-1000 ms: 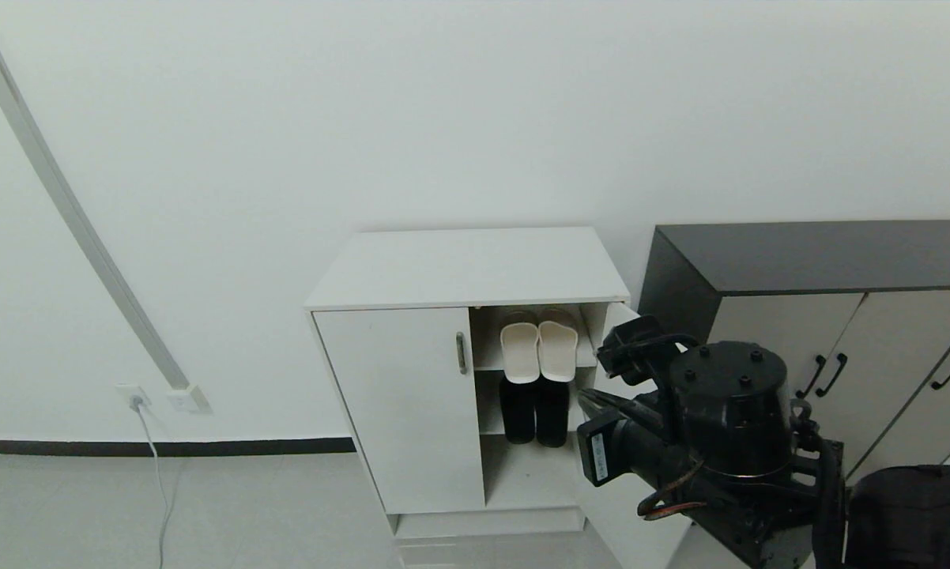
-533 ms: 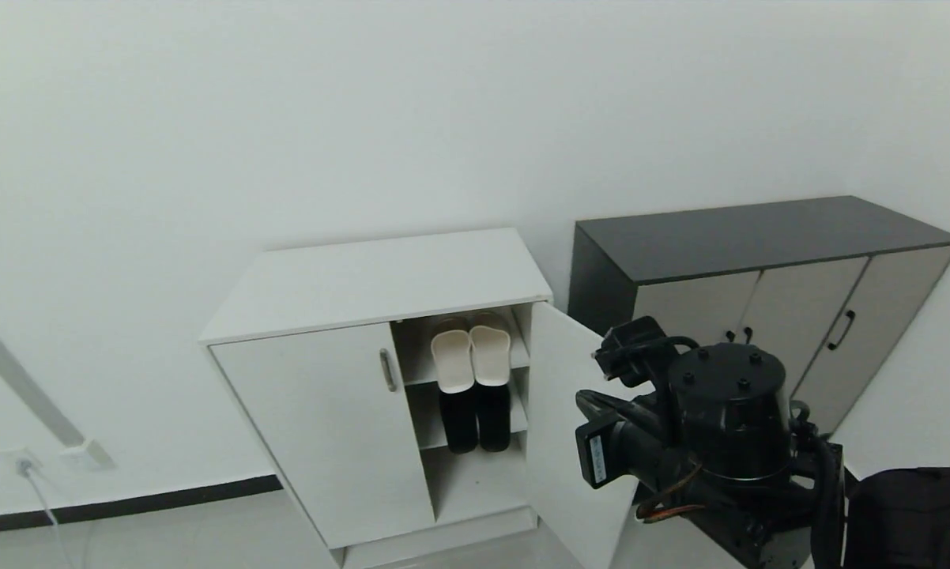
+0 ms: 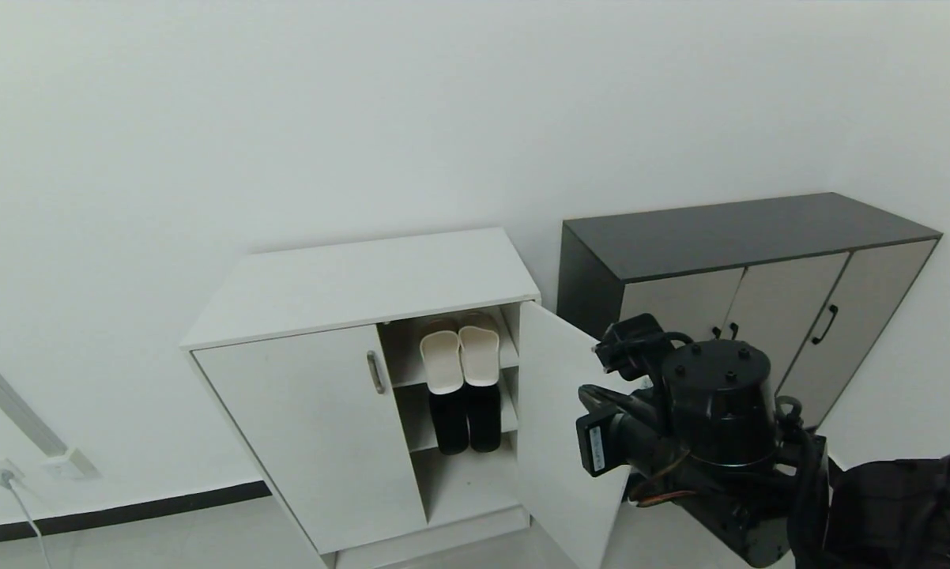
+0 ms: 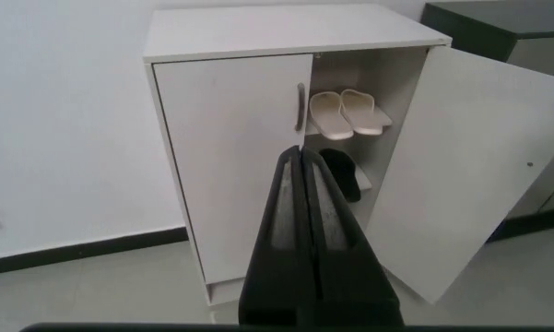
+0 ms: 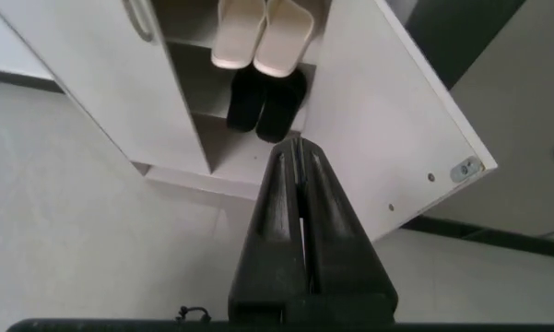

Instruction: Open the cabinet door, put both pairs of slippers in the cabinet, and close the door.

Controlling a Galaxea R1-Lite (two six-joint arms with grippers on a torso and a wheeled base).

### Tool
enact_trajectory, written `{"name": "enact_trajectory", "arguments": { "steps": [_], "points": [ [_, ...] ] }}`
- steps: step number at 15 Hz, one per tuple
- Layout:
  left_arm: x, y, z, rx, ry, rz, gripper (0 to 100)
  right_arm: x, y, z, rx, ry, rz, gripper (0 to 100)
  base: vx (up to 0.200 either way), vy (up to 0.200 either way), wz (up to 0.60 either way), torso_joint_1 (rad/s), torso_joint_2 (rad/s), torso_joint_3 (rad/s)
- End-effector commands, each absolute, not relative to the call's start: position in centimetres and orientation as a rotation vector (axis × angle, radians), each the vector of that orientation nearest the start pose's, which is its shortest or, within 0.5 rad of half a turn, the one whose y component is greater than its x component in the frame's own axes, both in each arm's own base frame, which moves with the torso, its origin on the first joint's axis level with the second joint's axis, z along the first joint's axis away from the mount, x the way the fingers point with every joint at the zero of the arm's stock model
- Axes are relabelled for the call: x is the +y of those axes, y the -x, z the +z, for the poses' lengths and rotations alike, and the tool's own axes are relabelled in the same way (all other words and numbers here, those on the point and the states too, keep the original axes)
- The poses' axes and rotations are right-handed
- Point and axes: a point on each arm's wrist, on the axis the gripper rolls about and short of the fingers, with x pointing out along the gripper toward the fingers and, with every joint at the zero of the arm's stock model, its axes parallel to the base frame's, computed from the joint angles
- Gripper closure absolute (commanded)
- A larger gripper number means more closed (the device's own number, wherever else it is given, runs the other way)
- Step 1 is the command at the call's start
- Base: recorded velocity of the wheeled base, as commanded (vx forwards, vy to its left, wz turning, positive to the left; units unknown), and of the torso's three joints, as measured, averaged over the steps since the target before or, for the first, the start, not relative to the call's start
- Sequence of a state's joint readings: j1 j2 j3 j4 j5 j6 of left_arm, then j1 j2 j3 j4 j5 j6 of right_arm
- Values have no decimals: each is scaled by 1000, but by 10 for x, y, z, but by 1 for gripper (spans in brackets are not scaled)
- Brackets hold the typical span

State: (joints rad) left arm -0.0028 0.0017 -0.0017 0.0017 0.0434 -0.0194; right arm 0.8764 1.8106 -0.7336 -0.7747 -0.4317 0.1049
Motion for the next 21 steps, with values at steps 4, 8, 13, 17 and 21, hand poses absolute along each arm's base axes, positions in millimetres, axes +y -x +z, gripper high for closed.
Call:
{"name": "enact_trajectory", "arguments": {
  "steps": [4, 8, 13, 17, 21],
  "points": [
    [1, 23, 76, 3, 18, 41, 100, 219, -263, 144, 246, 42, 372, 100, -150, 0, 0, 3, 4, -1],
    [1, 23, 76, 3, 18, 41, 100, 196, -332, 163, 249, 14, 301, 100, 0, 0, 0, 0, 0, 0],
    [1, 23, 76, 3, 21, 40, 100, 173, -402, 166, 301, -11, 260, 100, 0, 0, 0, 0, 0, 0],
    [1, 23, 76, 3, 21, 40, 100, 163, -431, 147, 322, -14, 219, 100, 0, 0, 0, 0, 0, 0],
    [1, 23, 76, 3, 21, 41, 100, 159, -440, 130, 356, -41, 206, 100, 0, 0, 0, 0, 0, 0]
  ]
}}
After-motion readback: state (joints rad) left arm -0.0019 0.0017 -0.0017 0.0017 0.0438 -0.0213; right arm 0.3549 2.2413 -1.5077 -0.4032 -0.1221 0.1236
